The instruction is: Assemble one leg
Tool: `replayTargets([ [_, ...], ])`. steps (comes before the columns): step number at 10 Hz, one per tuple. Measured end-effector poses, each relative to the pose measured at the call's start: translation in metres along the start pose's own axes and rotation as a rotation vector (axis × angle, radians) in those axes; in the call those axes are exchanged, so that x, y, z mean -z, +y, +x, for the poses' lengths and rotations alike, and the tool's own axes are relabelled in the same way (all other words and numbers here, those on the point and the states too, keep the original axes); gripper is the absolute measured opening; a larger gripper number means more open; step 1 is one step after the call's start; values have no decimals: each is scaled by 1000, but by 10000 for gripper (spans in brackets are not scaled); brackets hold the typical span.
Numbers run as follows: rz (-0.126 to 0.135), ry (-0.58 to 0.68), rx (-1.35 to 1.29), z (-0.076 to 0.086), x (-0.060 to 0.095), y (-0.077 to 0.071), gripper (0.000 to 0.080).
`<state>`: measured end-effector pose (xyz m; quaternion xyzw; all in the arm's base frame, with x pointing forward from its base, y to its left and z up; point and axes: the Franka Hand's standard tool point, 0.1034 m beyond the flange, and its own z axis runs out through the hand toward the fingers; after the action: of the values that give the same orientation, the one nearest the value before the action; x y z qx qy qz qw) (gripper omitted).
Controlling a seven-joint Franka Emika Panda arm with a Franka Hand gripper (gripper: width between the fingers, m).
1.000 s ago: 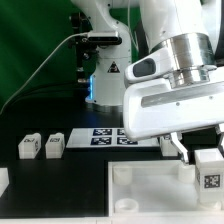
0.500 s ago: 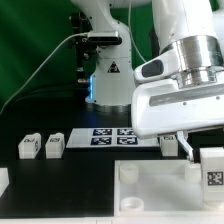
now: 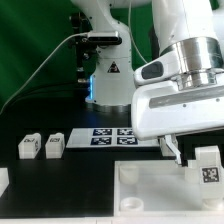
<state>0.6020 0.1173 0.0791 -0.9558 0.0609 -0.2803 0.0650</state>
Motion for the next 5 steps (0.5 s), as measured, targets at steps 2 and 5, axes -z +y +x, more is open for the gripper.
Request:
replayTargets([
  [2,0,-1,0,0,0,0,648],
  [5,0,-2,0,-1,-1,0,649],
])
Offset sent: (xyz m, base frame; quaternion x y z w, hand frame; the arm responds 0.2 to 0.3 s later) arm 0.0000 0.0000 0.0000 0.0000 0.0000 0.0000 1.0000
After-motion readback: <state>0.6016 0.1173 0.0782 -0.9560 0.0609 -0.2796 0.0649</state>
